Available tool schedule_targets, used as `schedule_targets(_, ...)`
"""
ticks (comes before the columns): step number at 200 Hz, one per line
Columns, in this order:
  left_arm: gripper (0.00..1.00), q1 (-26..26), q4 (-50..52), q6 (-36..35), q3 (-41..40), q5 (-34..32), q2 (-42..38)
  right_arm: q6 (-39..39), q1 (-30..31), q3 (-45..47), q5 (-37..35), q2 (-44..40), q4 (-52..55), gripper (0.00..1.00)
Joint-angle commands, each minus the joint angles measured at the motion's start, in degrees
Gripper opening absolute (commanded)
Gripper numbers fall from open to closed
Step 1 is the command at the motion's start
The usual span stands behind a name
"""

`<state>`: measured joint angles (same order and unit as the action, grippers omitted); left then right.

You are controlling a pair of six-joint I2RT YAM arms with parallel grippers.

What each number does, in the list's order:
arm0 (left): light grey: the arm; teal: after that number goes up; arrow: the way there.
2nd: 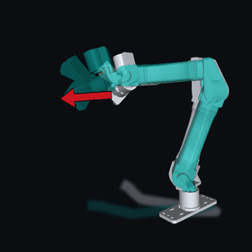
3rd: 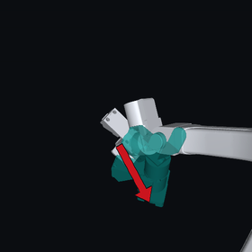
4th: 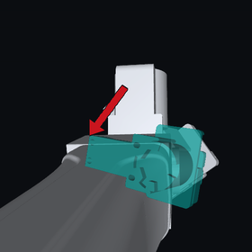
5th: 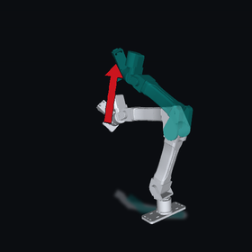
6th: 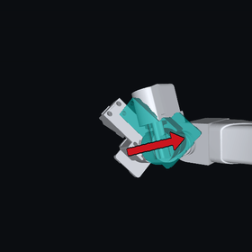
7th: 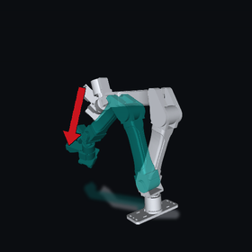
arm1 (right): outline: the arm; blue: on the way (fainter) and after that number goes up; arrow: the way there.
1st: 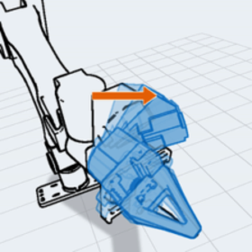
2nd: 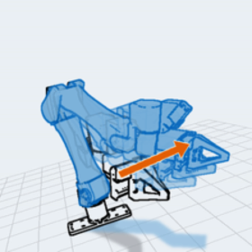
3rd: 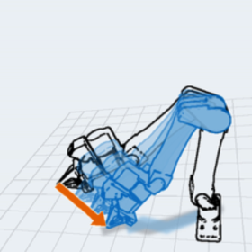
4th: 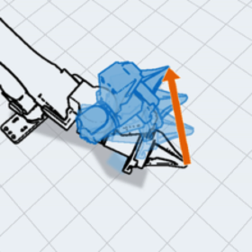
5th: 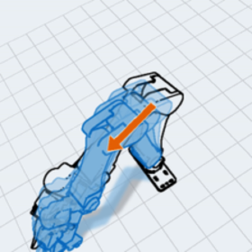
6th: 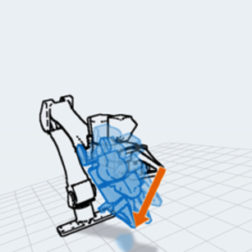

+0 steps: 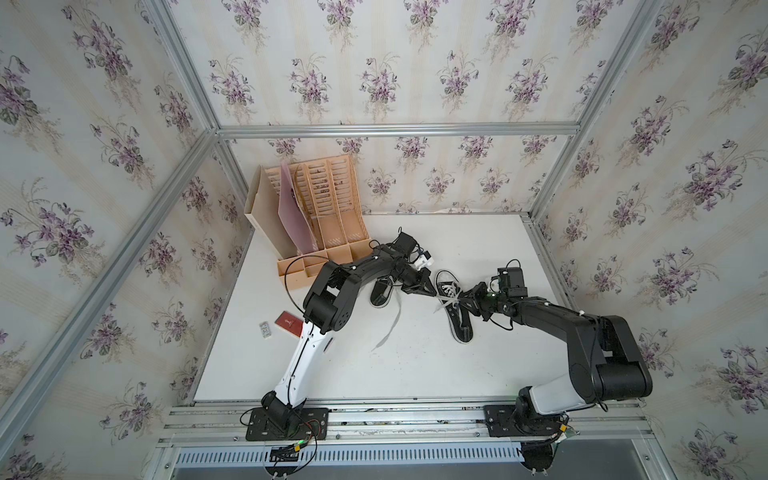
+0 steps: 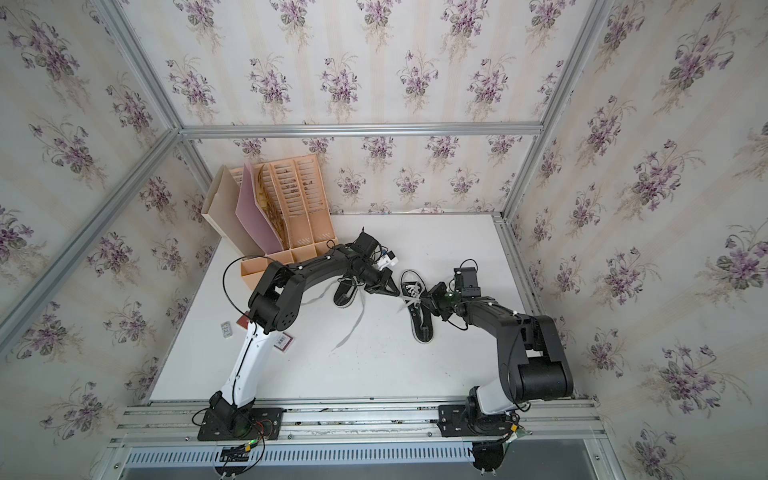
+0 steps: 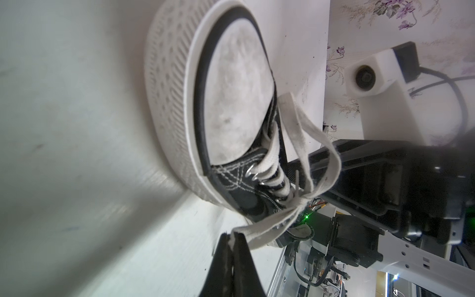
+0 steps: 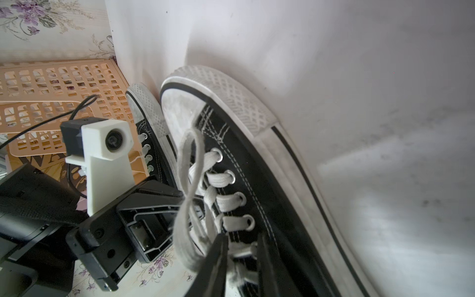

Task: Tie the shoes
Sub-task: Tie the shoelace on the shoe.

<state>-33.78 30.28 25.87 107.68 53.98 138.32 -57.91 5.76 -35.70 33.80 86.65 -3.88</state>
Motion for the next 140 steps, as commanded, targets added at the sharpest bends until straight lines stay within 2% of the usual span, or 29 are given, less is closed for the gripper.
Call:
schedule_targets(1, 0.02, 0.03, 0.57, -0.77, 0.56, 0.65, 0.28, -1.21, 0.20, -0.27, -0.14, 0.40, -2.36, 0.26)
schedule_targets(24, 0.03, 0.03, 0.71, -0.90, 0.78, 0.77, 0.42, -1.24, 0.48, -0.59, -0.16, 0.68, -2.27, 0.25)
schedule_targets(47, 0.06, 0.03, 0.73, -0.94, 0.86, 0.77, 0.28, -1.15, 0.57, -0.25, -0.53, 0.29, -1.88, 0.13)
schedule_targets(66, 0.18, 0.03, 0.46, -1.13, 0.71, 0.85, -0.02, -0.60, 0.49, -0.24, -1.81, -0.66, -0.55, 0.00)
schedule_targets(102, 0.46, -0.06, -2.30, -0.48, -0.48, 2.84, -1.19, 1.69, 0.48, -0.99, -5.12, -2.31, 4.05, 0.00)
schedule_targets(124, 0.54, -0.14, -3.59, -0.13, -0.89, 4.07, -1.74, 3.25, 0.24, -1.23, -7.39, -2.80, 7.00, 0.00)
schedule_targets(135, 0.54, -0.21, -3.80, -0.05, -0.89, 4.73, -1.86, 3.75, 0.07, -1.38, -8.41, -3.12, 8.09, 0.00)
schedule_targets(140, 0.59, -0.18, -3.84, -0.03, -0.85, 4.95, -1.98, 3.86, -0.09, -1.31, -8.76, -3.23, 8.41, 0.00)
